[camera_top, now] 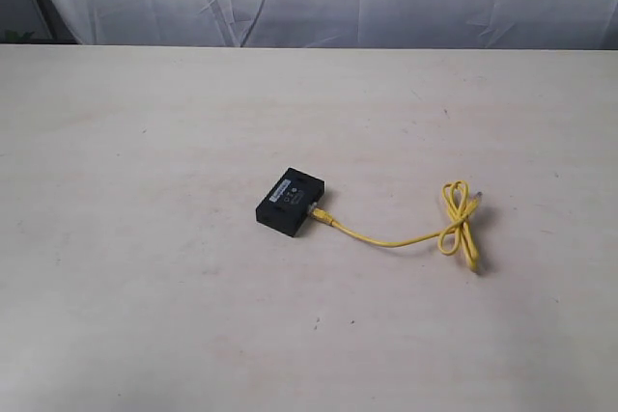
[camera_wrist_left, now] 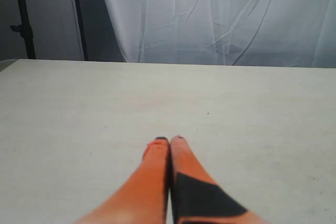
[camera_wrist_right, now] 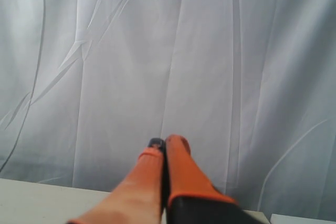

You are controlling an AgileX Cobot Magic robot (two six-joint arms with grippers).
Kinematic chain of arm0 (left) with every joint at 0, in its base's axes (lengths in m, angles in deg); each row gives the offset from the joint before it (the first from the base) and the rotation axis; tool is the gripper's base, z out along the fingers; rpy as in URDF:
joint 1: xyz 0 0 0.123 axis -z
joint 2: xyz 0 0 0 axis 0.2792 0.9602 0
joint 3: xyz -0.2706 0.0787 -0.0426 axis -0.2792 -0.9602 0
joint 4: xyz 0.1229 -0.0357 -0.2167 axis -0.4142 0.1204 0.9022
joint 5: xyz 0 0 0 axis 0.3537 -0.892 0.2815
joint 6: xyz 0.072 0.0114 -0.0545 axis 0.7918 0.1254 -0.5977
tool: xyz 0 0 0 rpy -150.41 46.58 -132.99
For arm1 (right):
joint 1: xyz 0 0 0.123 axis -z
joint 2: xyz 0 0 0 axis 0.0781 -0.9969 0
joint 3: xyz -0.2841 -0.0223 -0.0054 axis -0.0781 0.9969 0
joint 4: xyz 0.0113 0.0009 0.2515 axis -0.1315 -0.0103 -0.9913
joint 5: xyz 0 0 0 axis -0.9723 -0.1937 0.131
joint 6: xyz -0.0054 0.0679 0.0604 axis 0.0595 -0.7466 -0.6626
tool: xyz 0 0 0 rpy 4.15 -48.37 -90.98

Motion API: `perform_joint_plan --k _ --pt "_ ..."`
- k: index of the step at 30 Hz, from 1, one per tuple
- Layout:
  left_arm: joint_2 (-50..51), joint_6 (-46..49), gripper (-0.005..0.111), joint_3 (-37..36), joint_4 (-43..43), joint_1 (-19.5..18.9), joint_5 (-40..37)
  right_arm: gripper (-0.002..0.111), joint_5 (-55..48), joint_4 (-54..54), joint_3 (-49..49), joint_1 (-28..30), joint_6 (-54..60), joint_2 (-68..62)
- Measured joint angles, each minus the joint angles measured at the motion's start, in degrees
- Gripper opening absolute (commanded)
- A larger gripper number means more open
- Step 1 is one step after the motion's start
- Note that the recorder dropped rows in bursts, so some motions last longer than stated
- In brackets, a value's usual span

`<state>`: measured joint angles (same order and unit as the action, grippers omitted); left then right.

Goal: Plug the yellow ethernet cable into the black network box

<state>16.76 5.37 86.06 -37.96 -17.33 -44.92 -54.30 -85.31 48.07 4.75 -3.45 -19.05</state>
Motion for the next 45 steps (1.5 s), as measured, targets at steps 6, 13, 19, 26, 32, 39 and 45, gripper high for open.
perform_joint_plan --k 6,13,19,26,32,39,45 --pt "0.0 0.0 0.0 0.0 0.0 0.0 0.0 0.0 0.0 0.0 0.0 0.0 0.0 0.0" --pt "0.0 0.0 0.0 0.0 0.0 0.0 0.0 0.0 0.0 0.0 0.0 0.0 0.0 0.0" --pt "0.0 0.0 0.0 0.0 0.0 0.0 0.0 0.0 0.0 0.0 0.0 0.0 0.0 0.0" --pt "0.0 -0.05 0.0 0.0 0.0 0.0 0.11 0.0 0.0 0.0 0.0 0.0 0.0 0.0" --pt "0.0 -0.05 0.0 0.0 0.0 0.0 0.11 0.0 0.0 0.0 0.0 0.0 0.0 0.0" --pt "0.0 -0.05 0.0 0.0 -0.1 0.0 0.11 0.0 -6.52 2.73 0.0 0.0 -6.46 0.85" --pt "0.0 -0.05 0.0 0.0 -0.1 0.0 0.11 0.0 -12.86 3.95 1.28 0.0 -8.76 3.71"
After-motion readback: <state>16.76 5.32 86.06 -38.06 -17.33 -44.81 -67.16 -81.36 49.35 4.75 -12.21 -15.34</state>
